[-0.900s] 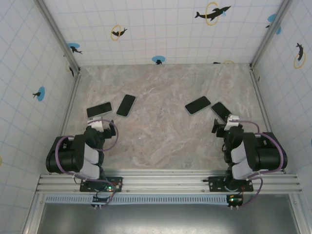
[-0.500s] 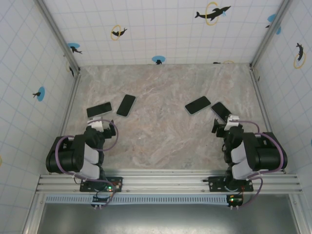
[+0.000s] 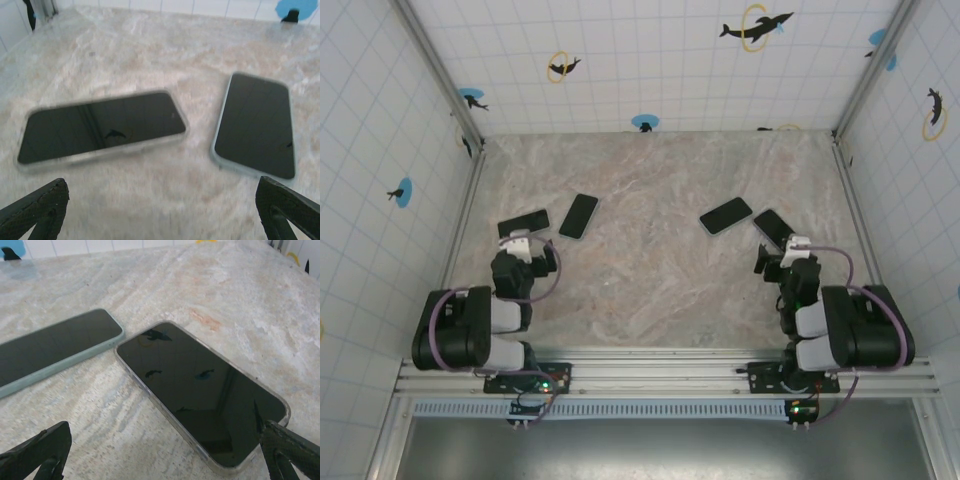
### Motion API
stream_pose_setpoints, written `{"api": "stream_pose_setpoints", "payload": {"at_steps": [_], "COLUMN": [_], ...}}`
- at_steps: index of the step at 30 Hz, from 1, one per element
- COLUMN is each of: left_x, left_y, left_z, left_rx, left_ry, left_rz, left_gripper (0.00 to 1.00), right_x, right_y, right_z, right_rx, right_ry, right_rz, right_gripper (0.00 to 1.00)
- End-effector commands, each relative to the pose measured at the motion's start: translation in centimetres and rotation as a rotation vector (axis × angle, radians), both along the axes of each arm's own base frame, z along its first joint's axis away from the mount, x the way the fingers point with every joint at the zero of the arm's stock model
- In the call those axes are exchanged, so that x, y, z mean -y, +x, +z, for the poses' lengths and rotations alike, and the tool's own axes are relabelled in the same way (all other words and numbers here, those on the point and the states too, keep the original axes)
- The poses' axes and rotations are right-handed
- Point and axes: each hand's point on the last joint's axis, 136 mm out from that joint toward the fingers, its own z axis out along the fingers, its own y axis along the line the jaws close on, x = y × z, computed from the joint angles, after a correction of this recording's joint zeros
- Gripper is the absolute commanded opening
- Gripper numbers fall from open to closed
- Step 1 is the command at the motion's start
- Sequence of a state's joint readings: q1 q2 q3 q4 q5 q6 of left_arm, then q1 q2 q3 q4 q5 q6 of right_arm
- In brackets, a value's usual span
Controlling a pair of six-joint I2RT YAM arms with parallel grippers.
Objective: Take the phone out of the phone case
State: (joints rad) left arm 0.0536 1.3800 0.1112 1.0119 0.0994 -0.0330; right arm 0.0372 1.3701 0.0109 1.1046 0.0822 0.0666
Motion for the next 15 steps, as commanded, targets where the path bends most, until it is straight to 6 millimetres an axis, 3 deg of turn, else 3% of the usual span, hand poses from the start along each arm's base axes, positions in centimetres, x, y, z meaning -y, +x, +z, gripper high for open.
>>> {"api": "stream_pose_setpoints", "payload": {"at_steps": [1, 5, 11, 15], "left_x": [0.4, 0.6, 0.2, 2.5], "left_y": [0.8, 1.8, 2.8, 3.1], "left_z": [1.1, 3.4, 4.7, 4.7], "left_rx": [-0.043, -0.093, -0.243, -0.334], "left_ry": [0.002, 0.004, -0.081, -0.106], "left_rz": [-0.032, -0.053, 0.01, -0.136], "left_gripper": [0.98, 0.98, 0.98, 0.98], "right_x": [-0.2, -1.6, -4.9, -8.1], "right_y": [0.6, 1.4, 2.0, 2.2], "right_z": [2.0, 4.5, 7.7, 9.1], "right_rx": [0.041, 0.059, 0.042, -0.018], "right_ry": [0.027, 0.068, 0.11, 0.142], "right_rz": [0.015, 0.093, 0.249, 0.364], "right_gripper": [0.99, 0.99, 0.99, 0.99]}}
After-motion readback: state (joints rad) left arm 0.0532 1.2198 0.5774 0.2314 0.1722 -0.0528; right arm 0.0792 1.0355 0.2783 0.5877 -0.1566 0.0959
